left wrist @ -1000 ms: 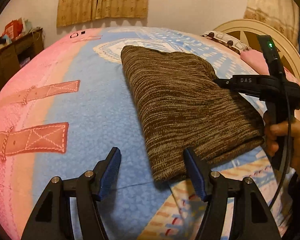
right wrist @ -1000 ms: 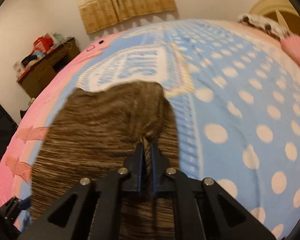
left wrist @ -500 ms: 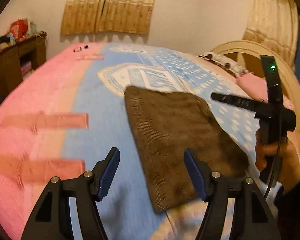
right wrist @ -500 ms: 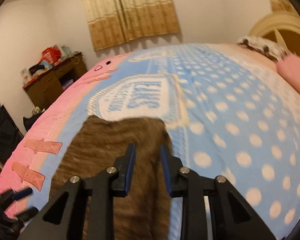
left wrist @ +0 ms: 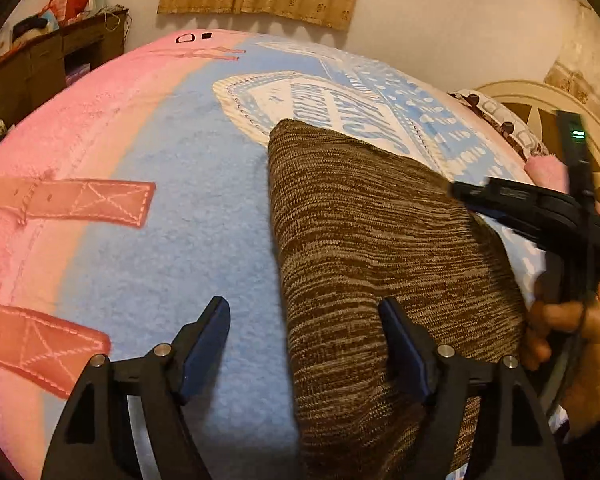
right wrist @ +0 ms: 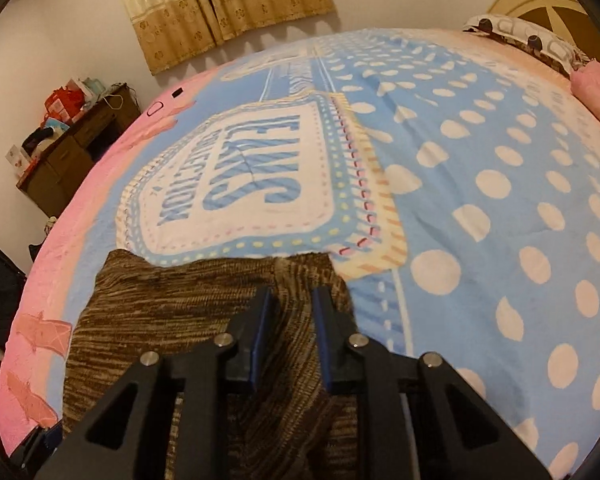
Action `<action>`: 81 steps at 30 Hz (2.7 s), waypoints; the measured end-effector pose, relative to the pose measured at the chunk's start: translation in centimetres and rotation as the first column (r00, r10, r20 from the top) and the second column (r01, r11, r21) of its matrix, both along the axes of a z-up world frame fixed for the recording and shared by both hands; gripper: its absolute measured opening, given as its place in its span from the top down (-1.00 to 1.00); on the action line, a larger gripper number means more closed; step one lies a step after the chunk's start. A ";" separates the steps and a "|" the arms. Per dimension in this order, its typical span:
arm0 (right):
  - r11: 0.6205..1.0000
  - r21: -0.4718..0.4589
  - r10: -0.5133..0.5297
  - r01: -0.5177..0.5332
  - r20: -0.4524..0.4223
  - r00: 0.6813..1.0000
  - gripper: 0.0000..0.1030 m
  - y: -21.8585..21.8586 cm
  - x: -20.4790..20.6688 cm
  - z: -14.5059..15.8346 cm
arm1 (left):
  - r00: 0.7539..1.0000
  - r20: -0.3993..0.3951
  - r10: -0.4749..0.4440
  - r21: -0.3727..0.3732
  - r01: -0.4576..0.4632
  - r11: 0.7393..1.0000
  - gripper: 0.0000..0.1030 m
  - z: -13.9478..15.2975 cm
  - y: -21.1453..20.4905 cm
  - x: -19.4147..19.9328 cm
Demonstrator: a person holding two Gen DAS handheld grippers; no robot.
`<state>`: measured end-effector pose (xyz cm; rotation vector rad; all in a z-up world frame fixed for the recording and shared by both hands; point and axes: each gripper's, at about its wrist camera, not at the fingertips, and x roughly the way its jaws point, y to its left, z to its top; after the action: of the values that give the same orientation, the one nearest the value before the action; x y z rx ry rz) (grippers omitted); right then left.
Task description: Fold small clothes
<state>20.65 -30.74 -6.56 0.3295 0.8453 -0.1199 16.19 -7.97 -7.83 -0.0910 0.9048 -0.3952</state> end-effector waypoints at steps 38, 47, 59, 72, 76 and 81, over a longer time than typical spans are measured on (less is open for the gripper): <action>0.994 0.092 -0.083 0.065 0.209 0.974 -0.26 2.9 -21.2 0.8 | 0.997 0.071 0.009 0.205 -0.023 0.979 -0.50 2.3 0.9 -5.7; 0.993 0.053 -0.117 0.109 0.175 0.978 -0.27 2.7 -21.2 0.2 | 0.998 -0.008 -0.061 0.005 0.061 0.998 -0.50 0.4 2.7 -7.3; 0.993 0.037 -0.120 0.115 0.178 0.977 -0.27 2.7 -21.6 0.4 | 0.993 -0.041 -0.107 -0.094 0.103 0.990 -0.50 0.9 1.0 -6.9; 0.993 0.031 -0.121 0.117 0.181 0.976 -0.27 2.4 -21.7 0.4 | 0.999 -0.024 -0.035 -0.081 0.033 0.996 -0.50 2.5 -0.1 -3.2; 0.993 0.026 -0.118 0.115 0.185 0.976 -0.28 2.4 -21.6 0.6 | 0.999 -0.048 -0.020 -0.063 0.017 0.998 -0.50 2.0 -0.2 -1.8; 0.993 0.045 -0.114 0.108 0.173 0.978 -0.28 2.2 -20.9 0.5 | 0.997 -0.069 -0.017 -0.073 0.011 0.997 -0.50 1.3 -0.1 -0.9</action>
<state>-0.25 -28.55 -6.08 0.4144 0.6553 -0.1775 15.28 -8.09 -6.50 -0.1659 0.9607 -0.4401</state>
